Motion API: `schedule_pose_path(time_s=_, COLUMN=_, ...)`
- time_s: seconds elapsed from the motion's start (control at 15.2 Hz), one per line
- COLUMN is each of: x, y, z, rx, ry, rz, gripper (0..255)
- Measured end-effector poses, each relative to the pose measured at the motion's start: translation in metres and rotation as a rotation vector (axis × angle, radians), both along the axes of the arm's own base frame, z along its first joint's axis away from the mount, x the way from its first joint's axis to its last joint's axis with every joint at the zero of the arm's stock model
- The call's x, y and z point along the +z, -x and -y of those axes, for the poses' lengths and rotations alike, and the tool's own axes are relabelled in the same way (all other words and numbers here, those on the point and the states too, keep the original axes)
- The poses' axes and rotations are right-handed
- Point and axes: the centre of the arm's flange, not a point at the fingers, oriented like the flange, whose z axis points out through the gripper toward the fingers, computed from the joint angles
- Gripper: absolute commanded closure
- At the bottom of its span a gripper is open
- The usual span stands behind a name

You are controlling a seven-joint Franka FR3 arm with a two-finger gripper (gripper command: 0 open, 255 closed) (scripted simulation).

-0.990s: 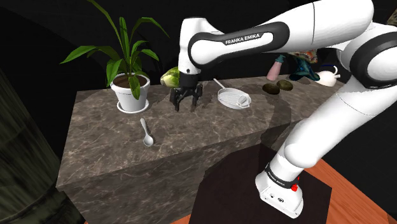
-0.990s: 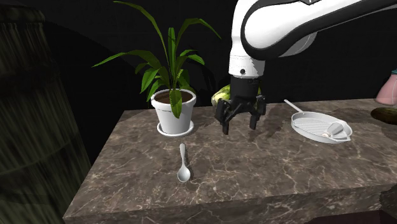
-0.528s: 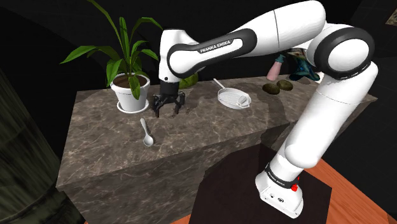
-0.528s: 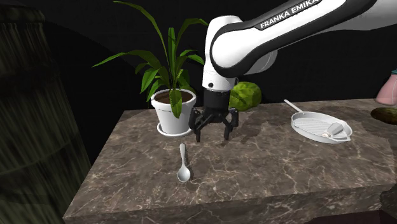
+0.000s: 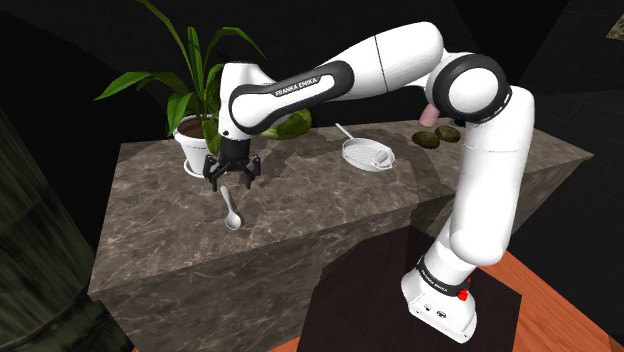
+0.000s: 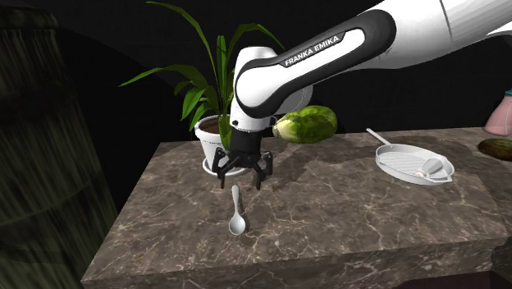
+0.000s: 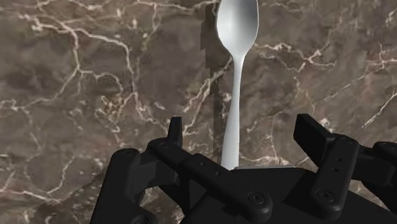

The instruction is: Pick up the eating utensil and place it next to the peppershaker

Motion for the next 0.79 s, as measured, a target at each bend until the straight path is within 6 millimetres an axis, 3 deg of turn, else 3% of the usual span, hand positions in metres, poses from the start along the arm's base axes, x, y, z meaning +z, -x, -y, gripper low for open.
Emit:
schedule_pose_path(time_s=0.46, x=-0.036, y=-0.003, z=-0.009, rx=-0.009, ry=-0.004, rz=-0.002, gripper=0)
schedule_pose_path(time_s=0.79, x=-0.042, y=-0.004, z=-0.012, rx=-0.010, ry=-0.004, rz=-0.001, gripper=0)
